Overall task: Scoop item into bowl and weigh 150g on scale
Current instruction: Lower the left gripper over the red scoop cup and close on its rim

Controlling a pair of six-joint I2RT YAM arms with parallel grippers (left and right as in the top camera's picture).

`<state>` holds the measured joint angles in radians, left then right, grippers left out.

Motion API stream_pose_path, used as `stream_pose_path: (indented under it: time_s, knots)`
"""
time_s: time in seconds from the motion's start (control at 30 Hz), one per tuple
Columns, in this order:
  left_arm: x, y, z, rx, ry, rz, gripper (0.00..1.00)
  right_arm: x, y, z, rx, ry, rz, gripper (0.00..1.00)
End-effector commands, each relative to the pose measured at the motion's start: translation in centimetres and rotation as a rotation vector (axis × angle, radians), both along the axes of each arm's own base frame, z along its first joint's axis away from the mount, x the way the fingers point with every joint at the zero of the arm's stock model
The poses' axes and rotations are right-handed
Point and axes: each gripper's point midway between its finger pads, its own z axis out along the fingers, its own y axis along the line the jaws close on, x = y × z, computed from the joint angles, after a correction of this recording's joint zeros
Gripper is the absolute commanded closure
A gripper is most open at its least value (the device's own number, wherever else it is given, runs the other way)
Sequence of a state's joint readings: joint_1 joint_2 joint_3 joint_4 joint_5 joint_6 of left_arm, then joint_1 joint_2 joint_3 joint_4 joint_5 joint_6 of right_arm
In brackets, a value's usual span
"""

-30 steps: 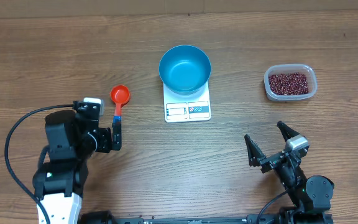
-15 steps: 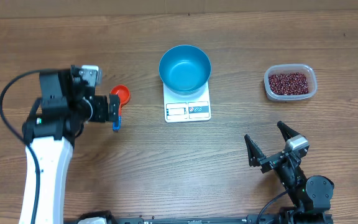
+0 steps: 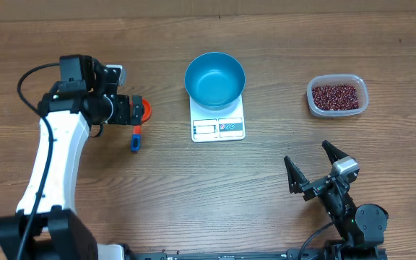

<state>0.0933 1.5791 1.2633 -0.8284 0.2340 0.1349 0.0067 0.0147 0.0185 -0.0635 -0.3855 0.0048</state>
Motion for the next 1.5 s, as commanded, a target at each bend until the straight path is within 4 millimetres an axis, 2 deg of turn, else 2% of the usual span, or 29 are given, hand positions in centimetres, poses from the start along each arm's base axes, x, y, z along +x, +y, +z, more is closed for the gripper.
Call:
stream_pose_path:
  time_s: [0.0, 0.17, 0.43, 0.73, 1.0, 1.33, 1.47]
  knots:
    - [1.4, 0.1, -0.5, -0.007, -0.013, -0.017, 0.01, 0.0, -0.1, -0.1, 0.006, -0.003, -0.003, 0.00]
    - [2.4, 1.1, -1.8, 0.033, 0.025, 0.025, 0.00, 0.0, -0.1, -0.1, 0.006, -0.003, -0.003, 0.00]
    - [4.1, 2.6, -2.2, 0.126, 0.049, 0.059, 0.01, 0.0, -0.1, -0.1, 0.006, -0.003, -0.003, 0.00]
    - [4.2, 2.2, -6.9, 0.176, 0.153, 0.037, 0.00, 0.0, -0.1, -0.1, 0.006, -0.003, -0.003, 0.00]
    - [5.0, 3.3, -6.9, 0.236, 0.126, 0.073, 0.00, 0.0, -0.1, -0.1, 0.006, -0.003, -0.003, 0.00]
    - [6.1, 3.3, -7.0, 0.240, 0.091, 0.069, 0.00, 0.0, -0.1, -0.1, 0.006, -0.003, -0.003, 0.00]
    - [6.4, 3.4, -7.8, 0.248, 0.093, 0.060, 0.01, 0.0, -0.1, -0.1, 0.006, -0.003, -0.003, 0.00]
